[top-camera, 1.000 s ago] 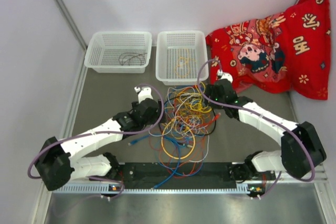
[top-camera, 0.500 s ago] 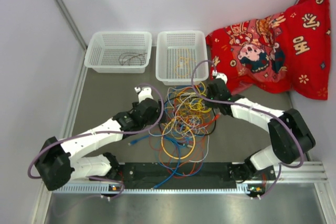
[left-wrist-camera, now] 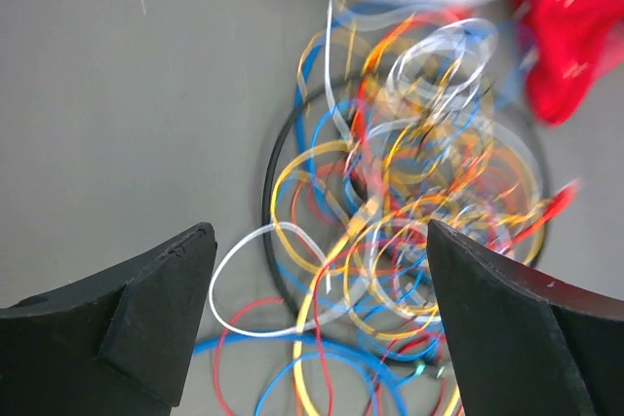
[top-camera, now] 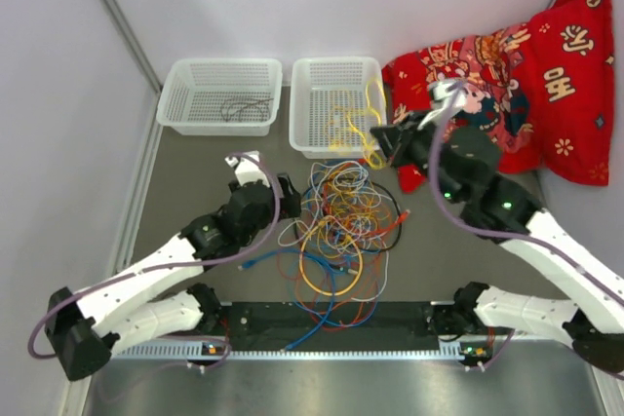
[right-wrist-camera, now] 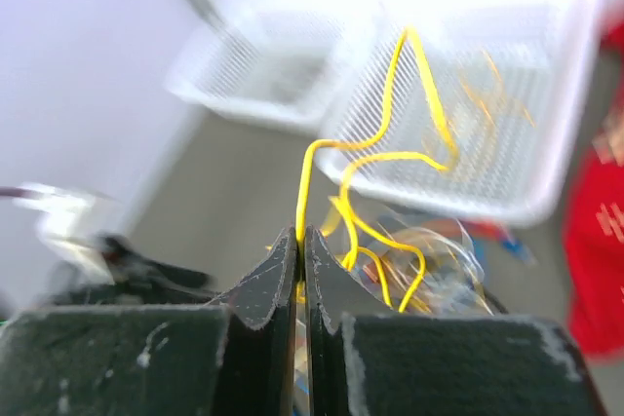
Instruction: Untangle the cables
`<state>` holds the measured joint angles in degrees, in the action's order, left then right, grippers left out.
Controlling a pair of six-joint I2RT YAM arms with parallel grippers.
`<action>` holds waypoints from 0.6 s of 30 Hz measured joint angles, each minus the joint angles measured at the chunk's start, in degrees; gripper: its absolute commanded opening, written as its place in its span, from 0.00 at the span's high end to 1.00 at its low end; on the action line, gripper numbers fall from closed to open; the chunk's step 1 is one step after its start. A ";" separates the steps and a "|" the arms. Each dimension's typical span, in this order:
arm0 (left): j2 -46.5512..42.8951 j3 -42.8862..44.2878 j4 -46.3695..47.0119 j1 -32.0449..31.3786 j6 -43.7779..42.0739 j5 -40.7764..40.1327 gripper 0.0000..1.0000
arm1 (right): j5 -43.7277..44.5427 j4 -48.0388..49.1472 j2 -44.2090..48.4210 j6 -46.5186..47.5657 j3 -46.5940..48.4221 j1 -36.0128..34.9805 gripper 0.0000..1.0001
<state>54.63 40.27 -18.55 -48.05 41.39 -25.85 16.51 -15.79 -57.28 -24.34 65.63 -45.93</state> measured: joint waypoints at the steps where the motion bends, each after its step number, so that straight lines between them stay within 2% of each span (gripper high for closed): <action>1: -1.55 0.07 0.42 0.00 -0.61 -0.74 0.06 | 0.17 -0.48 0.85 0.85 3.61 -1.55 1.00; 6: -10.34 0.90 4.76 0.00 -5.01 -3.80 0.03 | -1.05 -3.19 1.64 3.02 18.45 -3.89 1.00; 10: -16.57 0.83 13.57 0.00 -10.32 -3.10 0.02 | -3.93 -5.68 1.01 3.10 24.46 -3.93 1.00; 14: -18.86 0.76 22.86 0.00 -13.51 -0.13 0.02 | -6.38 -7.56 0.17 2.64 25.64 -3.96 1.00; 18: -17.11 0.90 28.79 0.02 -14.43 4.68 0.02 | -7.85 -9.25 -1.01 2.10 25.38 -3.96 1.00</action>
<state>37.52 41.17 10.24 -48.03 26.96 -21.17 8.67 -25.04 -58.28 -22.24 91.00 -49.89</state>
